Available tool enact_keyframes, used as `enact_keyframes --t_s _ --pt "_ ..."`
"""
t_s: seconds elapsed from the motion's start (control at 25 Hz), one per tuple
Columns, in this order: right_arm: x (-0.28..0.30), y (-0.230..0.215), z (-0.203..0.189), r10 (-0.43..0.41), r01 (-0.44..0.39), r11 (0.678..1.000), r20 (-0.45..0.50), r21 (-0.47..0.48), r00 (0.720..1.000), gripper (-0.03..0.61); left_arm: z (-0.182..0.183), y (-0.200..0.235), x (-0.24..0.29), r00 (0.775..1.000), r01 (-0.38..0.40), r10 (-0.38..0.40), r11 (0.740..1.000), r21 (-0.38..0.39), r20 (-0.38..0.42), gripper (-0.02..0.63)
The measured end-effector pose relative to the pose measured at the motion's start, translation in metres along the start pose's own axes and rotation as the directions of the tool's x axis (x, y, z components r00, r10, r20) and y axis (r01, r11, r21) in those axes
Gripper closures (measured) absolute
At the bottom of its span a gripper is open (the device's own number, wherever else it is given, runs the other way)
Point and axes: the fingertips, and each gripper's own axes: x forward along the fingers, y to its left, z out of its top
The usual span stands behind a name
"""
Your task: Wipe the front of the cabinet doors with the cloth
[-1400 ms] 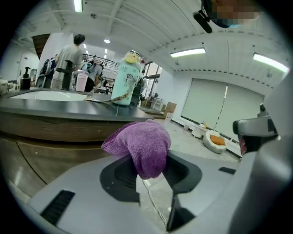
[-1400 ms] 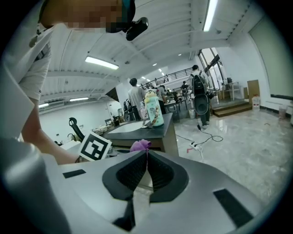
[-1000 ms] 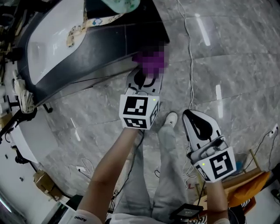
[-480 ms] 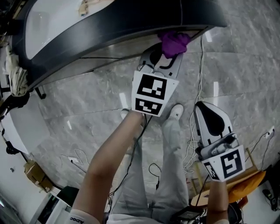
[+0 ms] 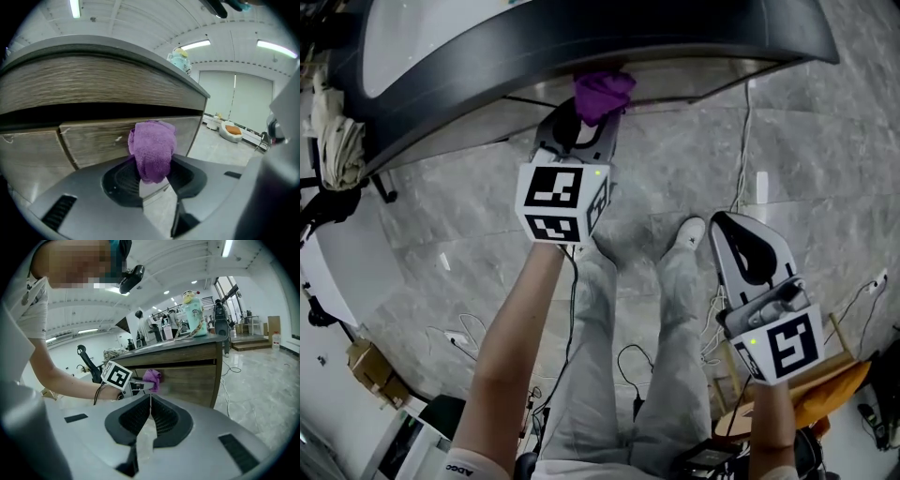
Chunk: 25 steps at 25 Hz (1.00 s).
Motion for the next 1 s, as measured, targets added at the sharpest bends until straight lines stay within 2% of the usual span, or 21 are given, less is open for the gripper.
enact_keyframes --t_s 0.2,0.44,0.64,0.8,0.92,1.0 --pt "0.013 0.020 0.003 0.006 -0.007 1.000 -0.008 -0.008 1.000 0.549 -0.007 0.031 -0.021 0.999 -0.033 0.033 0.999 -0.036 -0.015 0.476" --pt "0.041 0.041 0.021 0.002 -0.001 1.000 0.016 -0.016 1.000 0.549 -0.017 0.077 -0.047 0.998 -0.035 0.033 0.998 -0.051 -0.046 0.476" --pt "0.047 0.061 0.040 -0.001 0.002 1.000 0.080 -0.011 0.997 0.549 -0.022 0.090 -0.060 0.996 -0.028 0.031 0.999 0.041 -0.080 0.476" --pt "0.040 0.058 0.031 0.014 -0.017 0.999 0.088 0.029 0.996 0.549 -0.019 0.067 -0.057 0.998 -0.004 0.010 0.996 0.092 -0.066 0.476" --pt "0.024 0.040 0.007 0.040 -0.041 0.998 0.030 0.054 0.999 0.549 -0.025 0.014 -0.043 0.996 0.057 -0.050 0.992 0.114 -0.069 0.476" --pt "0.016 0.024 0.002 0.055 -0.056 0.997 0.020 0.048 0.998 0.549 -0.031 -0.020 -0.024 0.995 0.072 -0.064 0.991 0.114 -0.070 0.476"
